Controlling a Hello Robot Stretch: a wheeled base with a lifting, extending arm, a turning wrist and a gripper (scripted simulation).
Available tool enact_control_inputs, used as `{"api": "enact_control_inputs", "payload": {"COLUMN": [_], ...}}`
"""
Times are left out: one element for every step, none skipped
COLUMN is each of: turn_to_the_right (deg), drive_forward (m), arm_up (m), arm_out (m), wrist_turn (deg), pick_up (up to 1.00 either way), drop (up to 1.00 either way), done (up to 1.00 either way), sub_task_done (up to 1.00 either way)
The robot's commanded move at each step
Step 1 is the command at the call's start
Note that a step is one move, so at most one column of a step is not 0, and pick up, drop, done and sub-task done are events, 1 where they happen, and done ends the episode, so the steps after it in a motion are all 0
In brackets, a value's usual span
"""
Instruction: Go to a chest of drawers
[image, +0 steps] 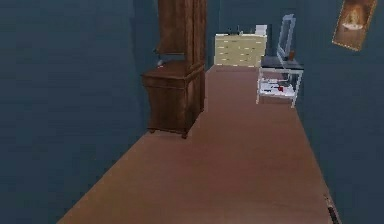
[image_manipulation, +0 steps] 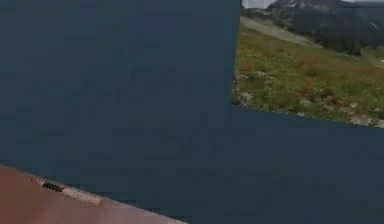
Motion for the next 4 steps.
{"api": "enact_control_inputs", "payload": {"turn_to_the_right": [9.0,3.0,0.0,0.0], "drive_forward": [0.00,0.00,1.00,1.00], "arm_up": [0.00,0.00,0.00,0.00], "arm_out": [0.00,0.00,0.00,0.00], "wrist_turn": [0.0,0.0,0.0,0.0], "pick_up": [0.00,0.00,0.00,0.00], "drop": [0.00,0.00,0.00,0.00], "done": [0.00,0.00,0.00,0.00], "sub_task_done": [0.00,0.00,0.00,0.00]}}
